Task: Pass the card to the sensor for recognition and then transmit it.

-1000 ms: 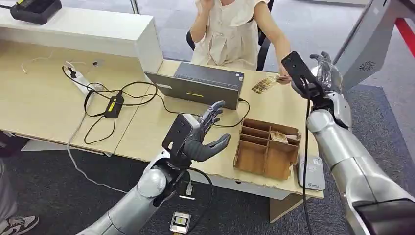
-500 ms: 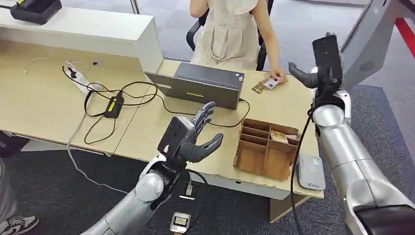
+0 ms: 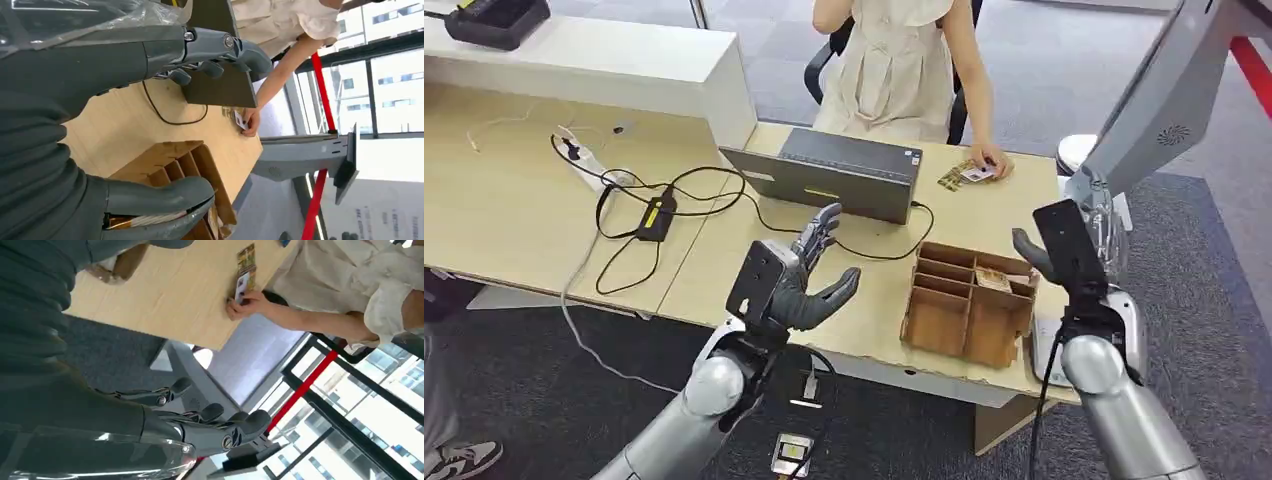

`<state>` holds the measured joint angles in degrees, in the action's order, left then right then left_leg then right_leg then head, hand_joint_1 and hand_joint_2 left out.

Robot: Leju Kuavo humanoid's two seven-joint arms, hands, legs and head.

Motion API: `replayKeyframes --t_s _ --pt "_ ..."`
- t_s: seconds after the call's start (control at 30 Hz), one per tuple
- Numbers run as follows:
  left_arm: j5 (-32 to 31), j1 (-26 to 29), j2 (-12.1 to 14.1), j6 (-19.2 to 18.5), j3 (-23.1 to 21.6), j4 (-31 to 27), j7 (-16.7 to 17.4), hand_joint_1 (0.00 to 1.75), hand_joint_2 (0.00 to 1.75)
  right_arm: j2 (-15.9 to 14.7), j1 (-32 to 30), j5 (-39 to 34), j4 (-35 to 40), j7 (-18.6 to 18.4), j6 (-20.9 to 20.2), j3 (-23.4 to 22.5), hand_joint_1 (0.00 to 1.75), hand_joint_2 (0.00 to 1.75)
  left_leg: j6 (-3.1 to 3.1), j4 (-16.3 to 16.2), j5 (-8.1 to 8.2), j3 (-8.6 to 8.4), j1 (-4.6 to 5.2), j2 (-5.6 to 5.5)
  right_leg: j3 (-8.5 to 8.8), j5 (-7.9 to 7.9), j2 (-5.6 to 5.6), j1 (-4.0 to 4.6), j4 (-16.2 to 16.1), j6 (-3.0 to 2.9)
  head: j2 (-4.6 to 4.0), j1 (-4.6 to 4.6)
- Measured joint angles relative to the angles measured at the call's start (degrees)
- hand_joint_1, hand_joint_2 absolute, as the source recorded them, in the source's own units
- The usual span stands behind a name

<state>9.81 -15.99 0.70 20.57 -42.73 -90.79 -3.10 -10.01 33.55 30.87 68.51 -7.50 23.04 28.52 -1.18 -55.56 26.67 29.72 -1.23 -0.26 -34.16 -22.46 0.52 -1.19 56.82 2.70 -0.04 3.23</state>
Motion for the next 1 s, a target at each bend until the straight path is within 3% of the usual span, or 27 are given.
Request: replayKeyframes --t_s 0.3,0.47,0.63,1.0 --pt "-0.2 0.9 -0.1 -1.5 0.4 -1.0 0.1 0.0 1.75 -2.0 -8.8 9.7 10.4 -4.3 -4.0 0.5 0.0 1.75 0.0 0.0 0.0 0.0 0.01 0.0 0.01 0.0 0.0 -0.01 0.0 0.0 0.0 -0.02" --pt "-0.1 0.9 -0.4 -2.6 0.5 -1.2 0.0 0.0 1.75 -2.9 -11.5 23.3 13.1 -5.8 -6.2 1.0 0.0 1.75 0.0 0.0 0.0 0.0 0.01 0.0 0.01 0.0 0.0 -0.01 0.0 0.0 0.0 0.0" --pt "0.5 0.9 -0.5 -2.0 0.4 -1.7 0.5 0.0 1.75 -3.0 -13.2 30.9 12.8 -5.4 -5.8 1.9 0.0 1.75 0.0 0.0 0.0 0.03 0.01 0.0 0.0 0.0 0.0 -0.01 0.0 0.0 0.0 0.0" --pt "0.8 0.9 -0.5 -1.2 0.3 -2.5 1.1 0.0 1.75 -1.9 -13.4 36.0 7.3 -5.1 -3.9 4.3 0.0 1.75 0.0 0.0 -0.01 0.04 0.0 -0.01 0.01 0.0 0.0 -0.01 0.0 0.0 0.0 -0.02"
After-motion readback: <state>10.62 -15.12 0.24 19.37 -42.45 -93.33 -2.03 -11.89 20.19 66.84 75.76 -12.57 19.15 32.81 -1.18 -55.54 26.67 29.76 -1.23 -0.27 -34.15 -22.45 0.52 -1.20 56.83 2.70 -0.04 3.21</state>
